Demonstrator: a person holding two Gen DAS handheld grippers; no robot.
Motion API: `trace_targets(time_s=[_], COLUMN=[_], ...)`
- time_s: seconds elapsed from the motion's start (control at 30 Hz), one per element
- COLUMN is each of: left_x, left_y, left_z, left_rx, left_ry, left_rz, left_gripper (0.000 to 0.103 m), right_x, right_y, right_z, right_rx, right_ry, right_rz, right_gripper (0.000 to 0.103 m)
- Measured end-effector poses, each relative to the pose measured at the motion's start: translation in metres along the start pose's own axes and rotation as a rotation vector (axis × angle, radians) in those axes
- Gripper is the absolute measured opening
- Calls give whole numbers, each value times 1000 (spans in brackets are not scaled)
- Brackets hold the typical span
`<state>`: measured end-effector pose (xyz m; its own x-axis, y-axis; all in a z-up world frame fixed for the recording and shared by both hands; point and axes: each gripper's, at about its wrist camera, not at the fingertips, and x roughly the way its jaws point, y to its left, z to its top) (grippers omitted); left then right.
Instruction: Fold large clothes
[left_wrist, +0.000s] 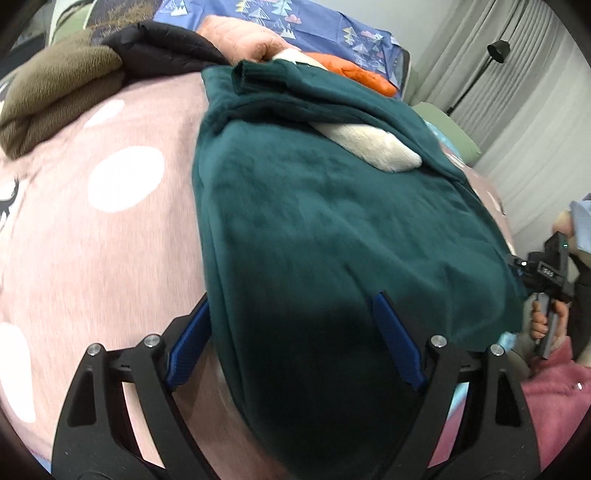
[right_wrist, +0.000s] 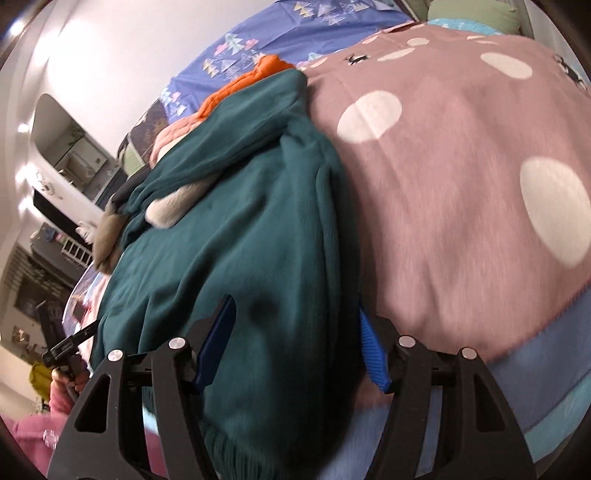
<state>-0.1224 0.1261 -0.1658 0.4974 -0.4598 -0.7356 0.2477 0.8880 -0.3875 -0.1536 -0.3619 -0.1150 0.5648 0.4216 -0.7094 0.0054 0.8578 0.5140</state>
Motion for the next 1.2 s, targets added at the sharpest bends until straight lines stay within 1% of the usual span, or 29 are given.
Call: trace_targets(time_s=[0.03,0.1,0.17,0.2,0.23,0.27,0.3,0.33,0.37,0.4,0.5,0.53,0.6,0.67,0.77,0.8,0.83,0.9,0.97,1.03,1.1,1.2], left_x=[-2,-6,-8,-8,-9,-10,-12,-19,-26,-36,-56,-66,-89,-109,-132,-139,-148,-152,-141,-124,-106,-93], left_y=[-3,-12,-14,-13,-12,-11,-10,-13,-18,-27,-46,-52,-59,-60,-53,-53,-55,-61,-62,-57,-46,-32], left_z=[-5,-16,-19,-18,-17,-12,-8,-1,4,13,33,41,51,54,47,42,35,29,27,27,31,40], left_rx=[12,51,53,43,25,7,-2,-9,-1,23,84,103,109,89,50,44,53,77,79,58,2,-37], left_ry=[6,12,6,-1,-24,-52,-66,-104,-136,-178,-254,-287,-371,-433,-474,-482,-497,-500,-467,-432,-385,-362], left_rz=[-8,10,10,4,5,28,28,31,34,36,25,23,30,28,-13,-25,-34,-34,-21,-8,7,8], left_gripper=[86,86,84,68,52,26,24,23,23,23,22,22,21,21,21,21,21,22,23,23,23,23], right_x=[-2,-6,-7,-6,-3,-1,-2,-6,-14,-26,-59,-68,-82,-92,-115,-125,-131,-135,-121,-100,-83,-74], right_y=[2,6,13,16,18,17,16,18,24,32,52,57,65,70,69,69,69,67,60,52,49,52], right_z=[-3,-10,-14,-13,-10,-6,-1,3,10,18,39,44,51,53,46,41,39,36,38,39,45,57], right_rx=[-5,-26,-58,-64,-50,-9,48,67,63,55,29,27,21,24,49,45,32,30,60,107,118,108], right_ry=[5,17,20,15,15,23,19,1,-37,-83,-201,-227,-254,-264,-291,-305,-317,-322,-293,-257,-236,-245], right_rz=[8,25,26,7,-32,-54,-35,-14,12,48,139,168,198,212,257,263,249,218,196,178,158,162], right_gripper=[65,65,64,60,38,26,22,21,20,20,19,19,19,19,19,19,19,19,19,20,20,20])
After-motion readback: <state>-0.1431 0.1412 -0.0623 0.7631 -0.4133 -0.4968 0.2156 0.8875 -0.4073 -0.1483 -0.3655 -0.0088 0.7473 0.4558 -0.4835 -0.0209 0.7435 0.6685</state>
